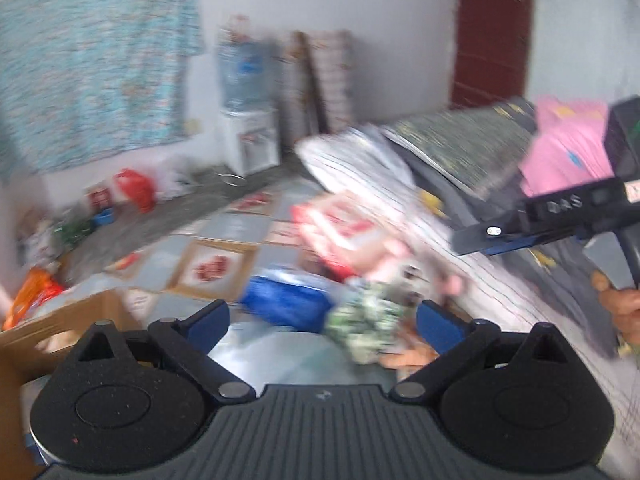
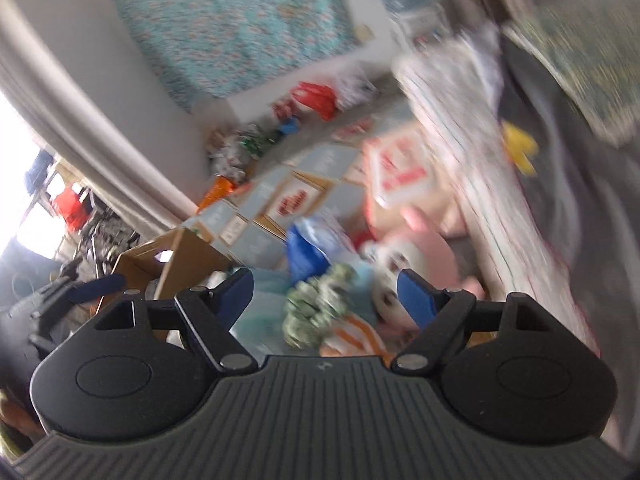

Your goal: Organize soft objects

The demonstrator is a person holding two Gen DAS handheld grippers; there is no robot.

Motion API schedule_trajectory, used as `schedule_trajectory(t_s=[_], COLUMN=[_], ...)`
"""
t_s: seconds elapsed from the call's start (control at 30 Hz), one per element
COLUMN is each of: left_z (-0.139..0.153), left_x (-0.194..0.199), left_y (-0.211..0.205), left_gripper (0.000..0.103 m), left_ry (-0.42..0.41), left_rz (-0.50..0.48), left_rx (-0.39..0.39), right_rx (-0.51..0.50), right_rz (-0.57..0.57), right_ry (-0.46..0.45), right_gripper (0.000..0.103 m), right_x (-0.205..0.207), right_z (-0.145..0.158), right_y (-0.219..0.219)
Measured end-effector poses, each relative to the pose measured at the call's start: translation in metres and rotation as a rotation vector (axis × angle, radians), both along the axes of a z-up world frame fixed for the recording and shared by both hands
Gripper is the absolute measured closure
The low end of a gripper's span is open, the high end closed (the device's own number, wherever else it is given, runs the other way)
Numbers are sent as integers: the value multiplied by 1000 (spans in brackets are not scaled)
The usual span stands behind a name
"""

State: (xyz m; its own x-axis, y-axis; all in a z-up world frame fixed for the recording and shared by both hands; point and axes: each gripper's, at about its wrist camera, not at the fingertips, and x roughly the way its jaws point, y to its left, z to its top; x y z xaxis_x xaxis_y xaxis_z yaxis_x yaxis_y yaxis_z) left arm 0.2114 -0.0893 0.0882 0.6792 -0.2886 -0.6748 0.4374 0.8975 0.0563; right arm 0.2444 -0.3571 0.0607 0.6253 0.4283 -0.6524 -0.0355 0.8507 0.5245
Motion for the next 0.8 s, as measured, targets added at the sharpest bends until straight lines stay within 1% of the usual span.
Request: schedule_trajectory(t_s=[0.03, 0.1, 0.17, 0.2, 0.27, 0.37, 0.4, 0.47, 0.63, 0.7, 0.8], left_z=[-8, -24, -38, -44, -54, -68, -72, -78, -90, -92, -95], left_x=[4, 13, 21, 24, 32, 41, 43, 51, 63, 66, 70], left_y=[-10, -28, -42, -49, -57, -66, -69, -76, -85, -87, -88], left_gripper=[7, 14, 20, 24, 30, 37, 40, 44, 47, 48, 48], left_ry=[13, 25, 31, 37, 57, 74, 77, 88, 108, 110, 114], left_rz=[-18, -47, -72, -85, -105, -122, -125, -130, -142, -147, -152], left_rx=[7, 36, 65, 75, 80, 86, 90, 101, 111, 113, 114], right_rx=[13, 14, -15, -30, -39, -42, -49, -62, -77, -68, -50], right_rz=[-18, -54, -80, -89, -98, -103, -107, -116, -137, -136, -126], right_ry=[23, 51, 65, 74, 96, 135, 143, 154, 183, 193, 193], right_gripper=[24, 27, 37, 39, 48, 56, 57, 63, 70, 72, 81], right_x=[-2, -5, -6, -6, -3, 4, 8, 17, 34, 41, 48], right_z=[-8, -24, -36, -41, -53, -69, -73, -81, -98, -104, -111], right_y=[-4, -14, -21, -23, -28, -33, -33, -36, -39, -41, -43])
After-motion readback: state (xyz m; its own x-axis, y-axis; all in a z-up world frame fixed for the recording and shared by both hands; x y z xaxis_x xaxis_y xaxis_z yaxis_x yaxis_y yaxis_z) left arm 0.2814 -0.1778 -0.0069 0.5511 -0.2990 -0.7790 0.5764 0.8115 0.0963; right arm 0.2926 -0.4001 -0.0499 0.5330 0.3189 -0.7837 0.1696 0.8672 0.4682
